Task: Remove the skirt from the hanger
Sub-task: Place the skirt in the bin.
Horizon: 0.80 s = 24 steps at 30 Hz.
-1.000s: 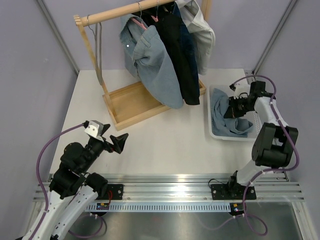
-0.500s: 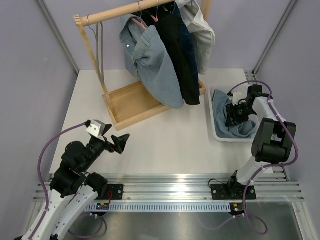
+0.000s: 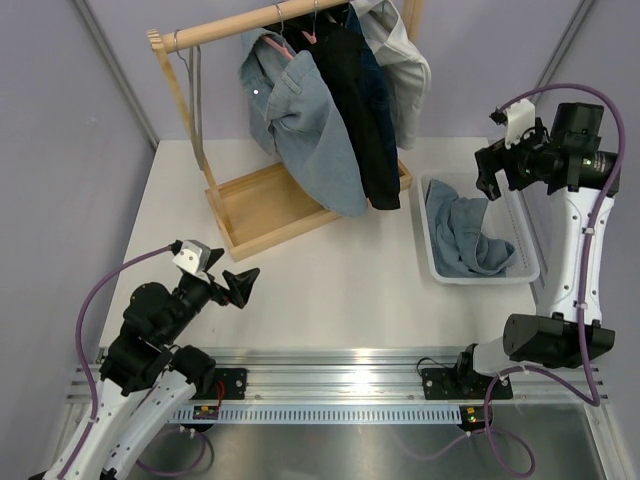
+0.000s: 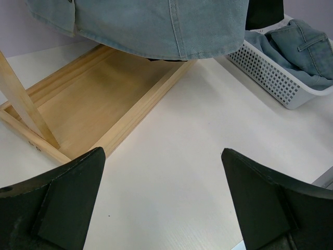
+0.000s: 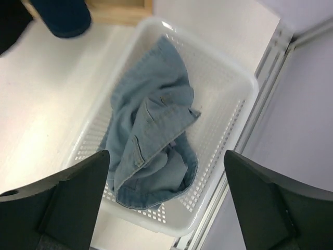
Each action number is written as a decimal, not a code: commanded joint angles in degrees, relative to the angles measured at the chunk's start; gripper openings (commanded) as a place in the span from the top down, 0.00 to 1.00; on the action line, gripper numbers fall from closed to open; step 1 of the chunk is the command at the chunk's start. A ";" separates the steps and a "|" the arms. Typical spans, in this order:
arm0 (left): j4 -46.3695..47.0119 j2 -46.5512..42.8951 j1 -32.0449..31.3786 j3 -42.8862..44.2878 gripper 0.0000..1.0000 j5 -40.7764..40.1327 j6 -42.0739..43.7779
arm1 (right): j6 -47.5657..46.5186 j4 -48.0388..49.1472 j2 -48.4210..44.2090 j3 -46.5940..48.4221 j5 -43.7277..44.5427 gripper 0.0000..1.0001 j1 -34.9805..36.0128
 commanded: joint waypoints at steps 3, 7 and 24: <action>1.95 0.73 0.27 1.01 0.01 0.01 0.55 | -2.18 -4.08 -5.63 7.79 -13.18 0.01 6.52; 1.60 1.43 0.27 1.10 0.01 -0.61 0.55 | 12.54 14.83 -10.65 4.99 -33.97 0.01 7.94; 0.45 3.54 0.27 1.36 0.01 -3.07 0.38 | 48.54 27.11 13.33 32.84 -3.84 0.12 39.13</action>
